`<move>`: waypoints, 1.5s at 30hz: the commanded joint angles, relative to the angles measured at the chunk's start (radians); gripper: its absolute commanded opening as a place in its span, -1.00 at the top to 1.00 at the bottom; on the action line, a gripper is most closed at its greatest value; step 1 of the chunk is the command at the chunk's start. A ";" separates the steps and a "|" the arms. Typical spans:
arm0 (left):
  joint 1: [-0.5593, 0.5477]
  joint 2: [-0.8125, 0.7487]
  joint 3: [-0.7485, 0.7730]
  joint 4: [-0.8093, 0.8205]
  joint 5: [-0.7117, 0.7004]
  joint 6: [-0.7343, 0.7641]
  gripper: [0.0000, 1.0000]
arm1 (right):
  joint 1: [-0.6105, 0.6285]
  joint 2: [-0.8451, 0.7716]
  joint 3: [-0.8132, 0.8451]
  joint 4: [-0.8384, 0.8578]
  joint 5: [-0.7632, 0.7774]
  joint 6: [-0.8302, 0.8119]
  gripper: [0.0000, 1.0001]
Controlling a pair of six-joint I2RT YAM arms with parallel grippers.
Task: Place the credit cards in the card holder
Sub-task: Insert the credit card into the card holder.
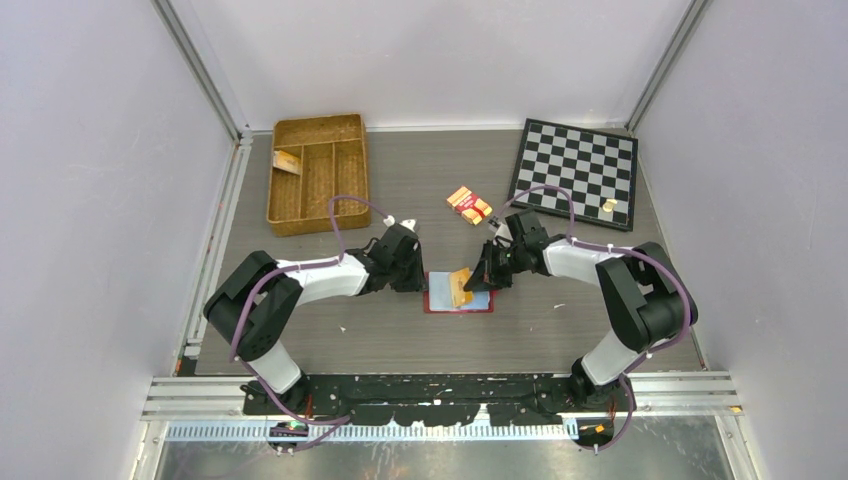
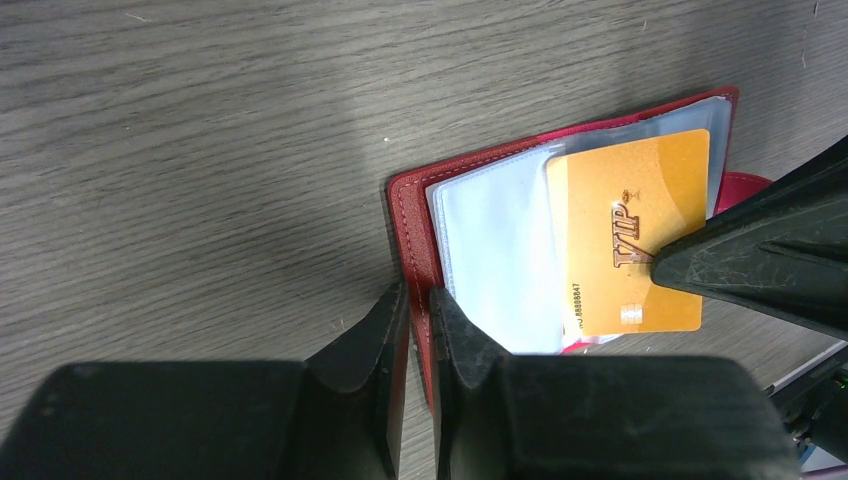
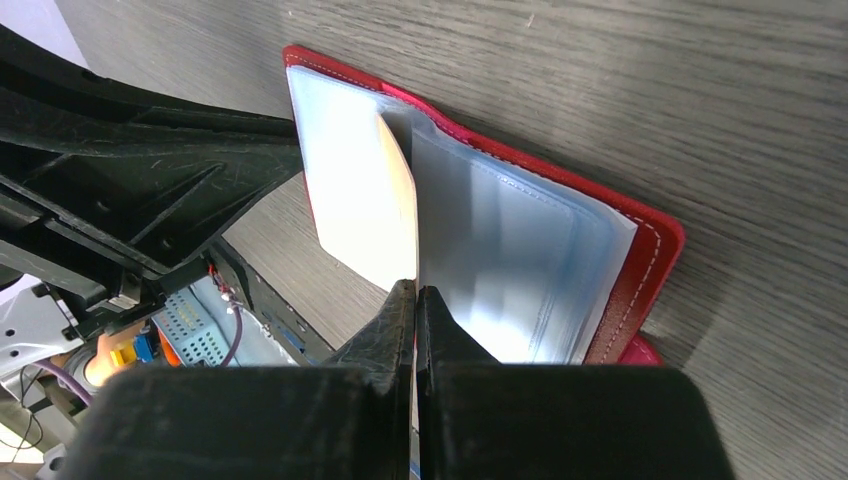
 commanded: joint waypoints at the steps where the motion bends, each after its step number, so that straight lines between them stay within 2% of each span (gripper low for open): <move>1: -0.001 0.023 -0.014 -0.038 -0.029 0.022 0.71 | 0.002 0.019 -0.024 0.062 0.014 0.028 0.99; 13: -0.001 0.020 -0.018 -0.030 -0.025 0.019 0.74 | 0.003 0.006 -0.058 0.088 0.021 0.053 0.98; 36: -0.001 0.015 -0.038 0.007 0.004 0.005 0.84 | 0.048 0.031 -0.038 0.098 0.059 0.080 0.62; 40: -0.001 0.016 -0.044 0.023 0.015 0.001 0.85 | 0.058 0.032 -0.020 0.079 0.074 0.076 0.60; 45: -0.001 0.014 -0.050 0.026 0.011 -0.002 0.85 | 0.074 0.010 0.005 0.024 0.131 0.065 0.45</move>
